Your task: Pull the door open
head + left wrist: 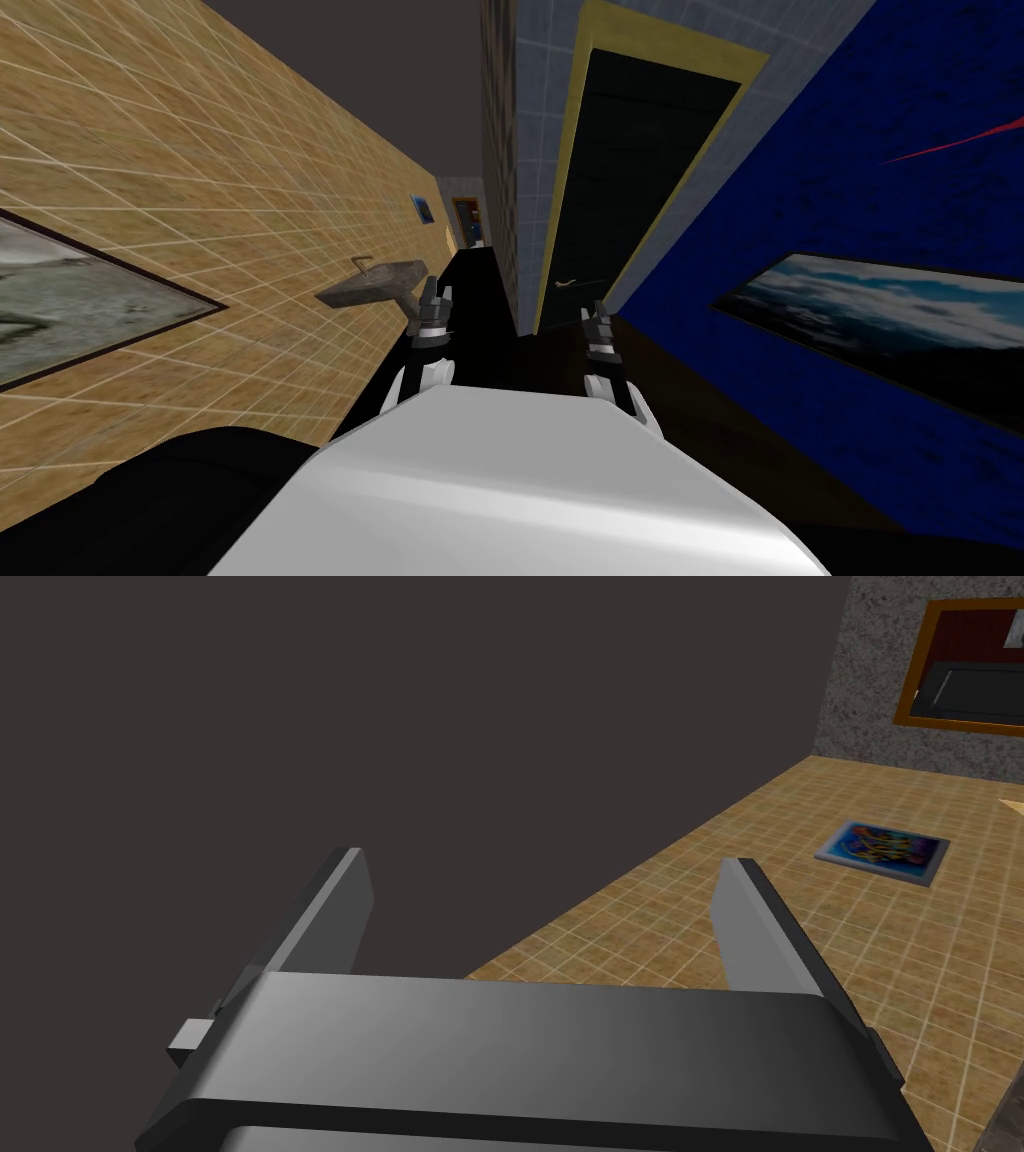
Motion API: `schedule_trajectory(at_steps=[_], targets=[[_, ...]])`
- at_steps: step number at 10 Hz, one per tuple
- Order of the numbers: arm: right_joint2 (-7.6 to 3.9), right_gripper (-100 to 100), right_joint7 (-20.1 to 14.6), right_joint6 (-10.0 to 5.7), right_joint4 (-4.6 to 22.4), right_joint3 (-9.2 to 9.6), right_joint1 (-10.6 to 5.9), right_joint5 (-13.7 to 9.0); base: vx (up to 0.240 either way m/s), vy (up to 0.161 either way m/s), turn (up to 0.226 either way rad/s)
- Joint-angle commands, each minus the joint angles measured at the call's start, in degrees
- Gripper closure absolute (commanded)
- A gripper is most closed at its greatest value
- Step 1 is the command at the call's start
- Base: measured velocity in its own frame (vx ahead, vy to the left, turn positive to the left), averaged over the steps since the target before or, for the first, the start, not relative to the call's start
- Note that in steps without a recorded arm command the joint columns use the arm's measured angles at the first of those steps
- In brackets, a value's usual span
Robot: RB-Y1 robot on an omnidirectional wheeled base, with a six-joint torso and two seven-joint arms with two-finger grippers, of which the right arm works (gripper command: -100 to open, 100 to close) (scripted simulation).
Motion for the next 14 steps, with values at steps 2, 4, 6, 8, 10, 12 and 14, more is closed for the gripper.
schedule_trajectory(at_steps=[2, 4, 6, 8, 10, 12, 14], targets=[[-1.3, -100, -0.3, -0.16, 4.4, 0.07, -1.66, -0.3, 0.092, -0.085, 0.119], [-2.29, -100, -0.5, -0.73, 8.2, 0.14, -2.9, -0.5, 0.078, -0.075, 0.119], [-3.3, -100, -0.7, -1.3, 11.9, 0.2, -4.17, -0.7, 0.086, -0.094, 0.122], [-3.8, -100, -0.8, -1.59, 14.1, 0.24, -4.81, -0.8, 0.073, -0.083, 0.082], [-4.3, -100, -1.0, -1.88, 16.1, 0.27, -5.44, -0.9, 0.033, -0.054, 0.057], [-5.3, -100, -1.2, -2.46, 19.7, 0.34, -6.72, -1.1, 0.052, -0.054, 0.106], [-6.28, -100, -1.4, -3.04, 23.3, 0.4, -7.99, -1.4, 0.086, -0.099, 0.126]])
